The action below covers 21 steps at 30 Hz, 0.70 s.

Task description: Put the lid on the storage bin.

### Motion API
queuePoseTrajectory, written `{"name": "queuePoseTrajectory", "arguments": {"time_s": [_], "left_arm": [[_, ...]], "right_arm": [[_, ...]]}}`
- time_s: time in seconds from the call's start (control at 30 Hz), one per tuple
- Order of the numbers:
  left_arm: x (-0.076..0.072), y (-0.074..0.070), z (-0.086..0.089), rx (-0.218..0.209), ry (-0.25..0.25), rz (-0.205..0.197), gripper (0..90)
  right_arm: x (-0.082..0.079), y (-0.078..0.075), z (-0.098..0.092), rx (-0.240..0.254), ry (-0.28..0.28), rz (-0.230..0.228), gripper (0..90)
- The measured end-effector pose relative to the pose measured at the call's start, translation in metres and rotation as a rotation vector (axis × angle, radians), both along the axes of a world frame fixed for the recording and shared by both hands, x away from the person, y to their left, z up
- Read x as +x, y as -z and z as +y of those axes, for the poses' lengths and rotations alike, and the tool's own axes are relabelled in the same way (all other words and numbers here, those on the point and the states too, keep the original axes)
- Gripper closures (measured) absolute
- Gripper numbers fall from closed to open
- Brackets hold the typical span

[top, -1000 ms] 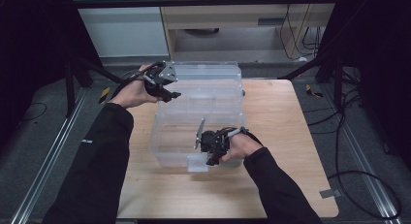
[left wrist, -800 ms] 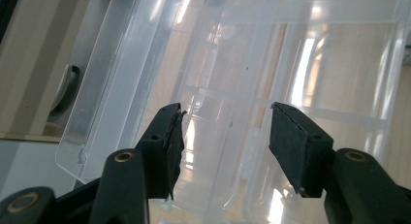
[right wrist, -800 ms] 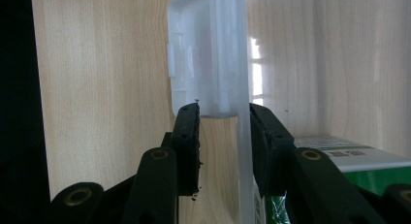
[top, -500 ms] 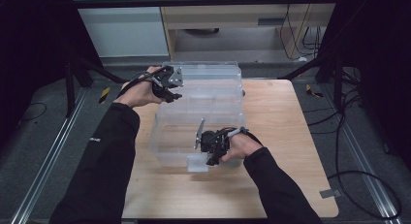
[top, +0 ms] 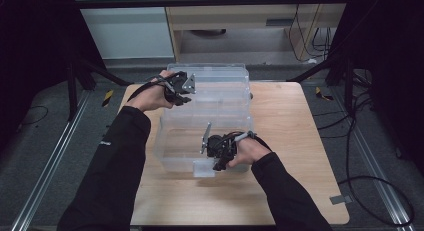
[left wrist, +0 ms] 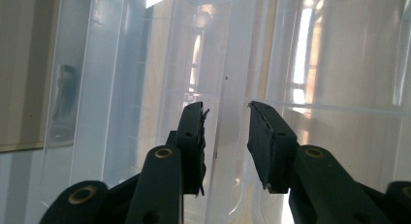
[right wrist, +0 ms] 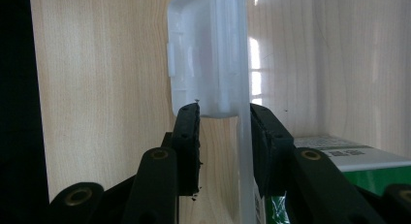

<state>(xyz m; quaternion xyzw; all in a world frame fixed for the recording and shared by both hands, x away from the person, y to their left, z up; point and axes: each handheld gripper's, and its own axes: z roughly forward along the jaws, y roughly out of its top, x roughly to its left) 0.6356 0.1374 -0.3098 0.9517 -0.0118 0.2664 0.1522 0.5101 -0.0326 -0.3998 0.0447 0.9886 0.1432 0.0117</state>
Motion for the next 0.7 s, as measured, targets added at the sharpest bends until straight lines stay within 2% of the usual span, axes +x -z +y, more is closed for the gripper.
{"name": "queuePoseTrajectory", "arguments": {"time_s": [0.23,0.37,0.5,0.7], "left_arm": [[0.001,0.001,-0.002,0.027,0.002,-0.002,74.6],[0.001,0.001,-0.004,0.058,0.008,-0.009,75.8],[0.001,0.001,-0.007,0.071,0.011,-0.01,76.6],[-0.001,-0.001,-0.011,0.12,0.034,-0.018,79.0]], "right_arm": [[0.0,0.0,0.0,0.0,0.003,-0.001,67.0],[-0.001,0.0,0.0,0.0,0.005,-0.001,67.0],[-0.001,0.0,0.0,0.002,0.0,-0.009,67.1],[-0.001,0.0,-0.001,0.011,0.002,-0.009,67.1]]}}
